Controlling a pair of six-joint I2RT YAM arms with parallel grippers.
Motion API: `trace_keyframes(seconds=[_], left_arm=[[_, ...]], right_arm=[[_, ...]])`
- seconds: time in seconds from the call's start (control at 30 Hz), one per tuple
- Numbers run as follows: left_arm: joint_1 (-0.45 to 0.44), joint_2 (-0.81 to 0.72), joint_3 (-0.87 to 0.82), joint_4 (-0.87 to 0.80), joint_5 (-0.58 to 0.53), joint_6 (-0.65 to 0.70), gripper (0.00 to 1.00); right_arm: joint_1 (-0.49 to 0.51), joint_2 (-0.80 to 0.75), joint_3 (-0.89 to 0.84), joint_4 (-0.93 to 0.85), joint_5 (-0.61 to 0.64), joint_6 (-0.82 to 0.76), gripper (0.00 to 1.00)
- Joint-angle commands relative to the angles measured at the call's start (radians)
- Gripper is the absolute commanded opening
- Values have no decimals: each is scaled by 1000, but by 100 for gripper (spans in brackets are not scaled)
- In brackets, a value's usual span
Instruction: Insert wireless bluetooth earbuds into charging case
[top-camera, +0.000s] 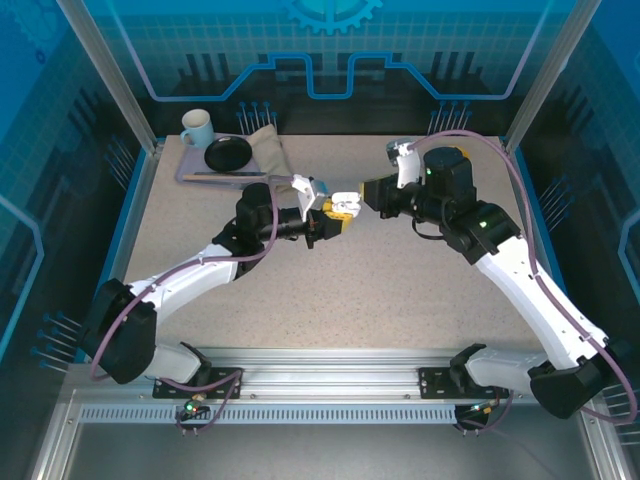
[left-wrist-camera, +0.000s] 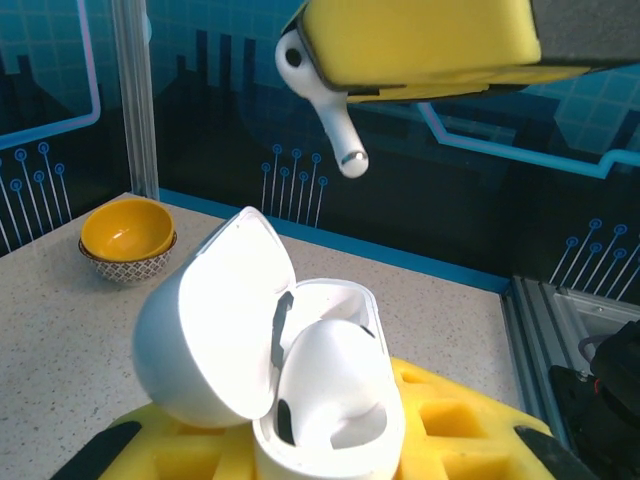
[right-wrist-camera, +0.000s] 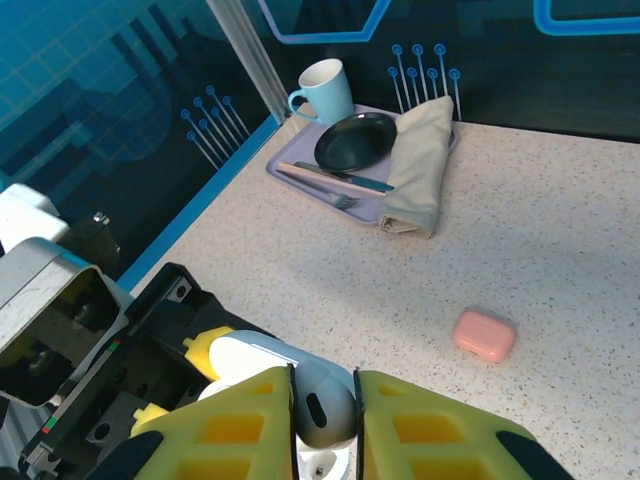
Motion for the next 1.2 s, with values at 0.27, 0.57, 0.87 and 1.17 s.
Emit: trace_keyframes(seconds=[0.27, 0.57, 0.87, 1.17], left_arm=[[25, 12, 51, -30, 63, 48, 0], [35, 16, 64, -37, 69, 49, 0], [39, 2, 66, -46, 79, 51, 0], [38, -9, 64, -53, 87, 52, 0]], right_arm=[[22, -3, -34, 23, -27, -43, 19], [34, -7, -63, 28, -26, -39, 17], [36, 0, -71, 31, 21, -44, 17], [39, 8, -78, 39, 67, -53, 16]])
